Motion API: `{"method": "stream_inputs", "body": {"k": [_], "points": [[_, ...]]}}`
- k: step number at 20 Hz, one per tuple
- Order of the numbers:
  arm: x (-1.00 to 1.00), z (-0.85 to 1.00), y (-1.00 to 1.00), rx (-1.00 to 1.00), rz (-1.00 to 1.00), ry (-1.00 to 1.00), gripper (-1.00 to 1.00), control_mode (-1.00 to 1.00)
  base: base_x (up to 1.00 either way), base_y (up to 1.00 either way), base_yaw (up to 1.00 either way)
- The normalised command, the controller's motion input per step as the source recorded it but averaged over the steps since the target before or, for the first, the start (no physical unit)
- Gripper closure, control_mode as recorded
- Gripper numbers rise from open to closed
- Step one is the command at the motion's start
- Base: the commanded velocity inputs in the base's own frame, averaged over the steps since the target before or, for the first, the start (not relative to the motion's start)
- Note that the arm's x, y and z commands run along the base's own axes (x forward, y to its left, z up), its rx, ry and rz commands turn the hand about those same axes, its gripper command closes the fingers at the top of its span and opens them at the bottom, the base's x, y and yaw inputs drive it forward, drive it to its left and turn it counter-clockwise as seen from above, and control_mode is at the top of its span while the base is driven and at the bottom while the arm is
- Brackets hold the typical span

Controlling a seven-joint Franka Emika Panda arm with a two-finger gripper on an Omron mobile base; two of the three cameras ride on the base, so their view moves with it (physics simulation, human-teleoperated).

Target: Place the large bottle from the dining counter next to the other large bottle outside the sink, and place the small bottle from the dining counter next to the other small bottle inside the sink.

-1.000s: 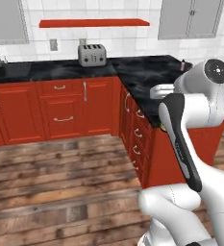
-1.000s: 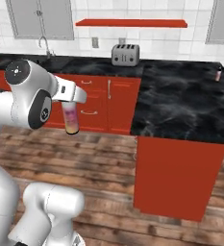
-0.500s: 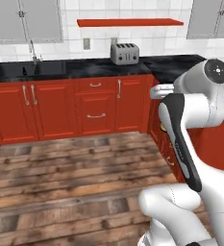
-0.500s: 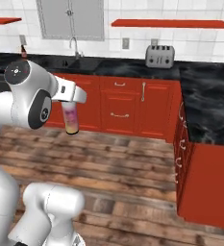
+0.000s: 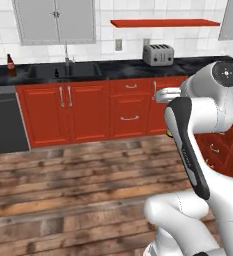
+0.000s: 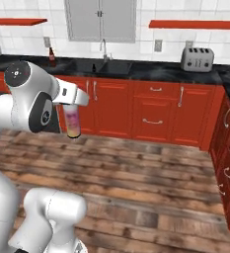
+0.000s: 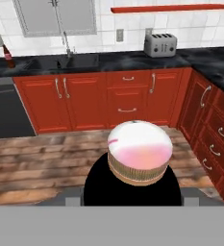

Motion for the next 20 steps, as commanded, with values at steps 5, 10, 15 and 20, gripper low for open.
{"method": "stream_inputs", "body": {"k": [5,10,15,20], "points": [[0.00,0.00,0.00,0.00,0.00,0.00,1.00,1.00,0.54,1.00,0.00],[0.00,0.00,0.00,0.00,0.00,0.00,1.00,1.00,0.89,0.84,0.00],[0.00,0.00,0.00,0.00,0.00,0.00,1.00,1.00,1.00,0.53,-0.01],[0.00,0.00,0.00,0.00,0.00,0.00,1.00,1.00,1.00,0.62,0.00]]}}
